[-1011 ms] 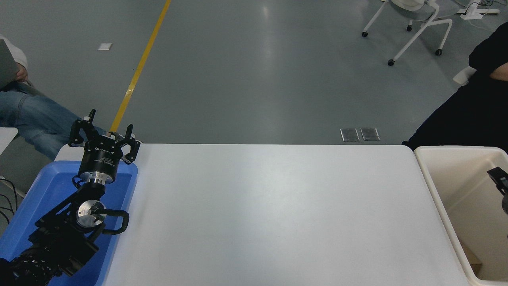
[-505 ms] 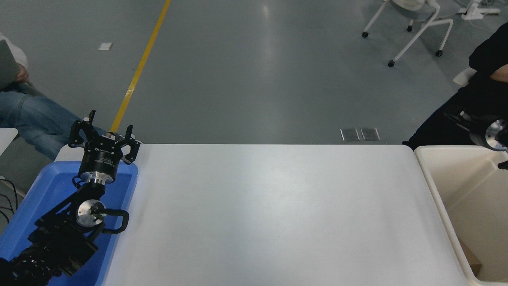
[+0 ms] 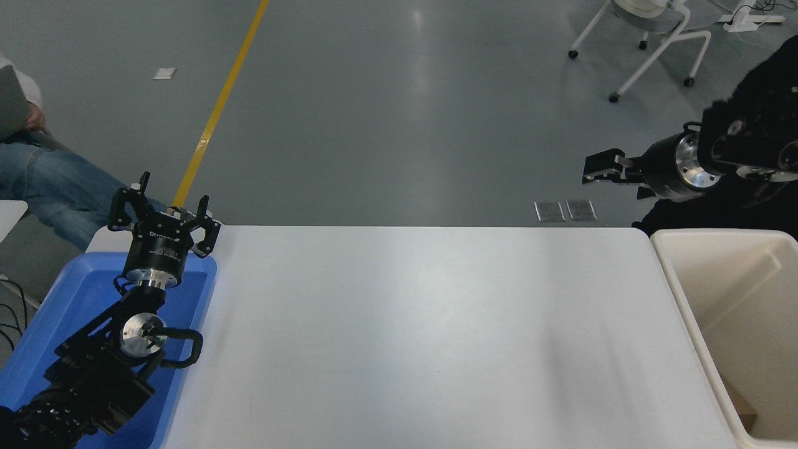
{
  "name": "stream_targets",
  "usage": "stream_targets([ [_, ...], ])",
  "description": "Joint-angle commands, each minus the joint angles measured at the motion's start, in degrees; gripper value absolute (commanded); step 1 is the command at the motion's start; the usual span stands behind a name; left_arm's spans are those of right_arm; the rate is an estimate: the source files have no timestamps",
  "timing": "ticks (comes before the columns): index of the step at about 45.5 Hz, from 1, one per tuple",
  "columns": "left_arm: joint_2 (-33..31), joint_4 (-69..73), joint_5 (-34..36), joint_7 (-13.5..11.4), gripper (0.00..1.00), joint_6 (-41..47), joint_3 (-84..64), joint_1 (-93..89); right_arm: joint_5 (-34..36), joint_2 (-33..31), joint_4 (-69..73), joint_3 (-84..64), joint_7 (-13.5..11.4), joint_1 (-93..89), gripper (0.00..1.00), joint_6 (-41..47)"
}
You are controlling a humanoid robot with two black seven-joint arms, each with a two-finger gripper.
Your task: Pick up paper ball place in dustbin
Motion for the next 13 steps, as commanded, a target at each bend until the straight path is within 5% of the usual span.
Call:
stream_targets([
  [1,-0.09,0.0,0.01,0.0,0.99,0.0,0.0,0.0,-1.7,-0.08,17.91,-4.3,0.0,15.8,1.0,5.92],
  [13,-0.01,0.0,0.01,0.0,0.99,0.0,0.0,0.0,-1.7,0.09,20.38,-4.3,0.09,20.29,1.0,10.75],
])
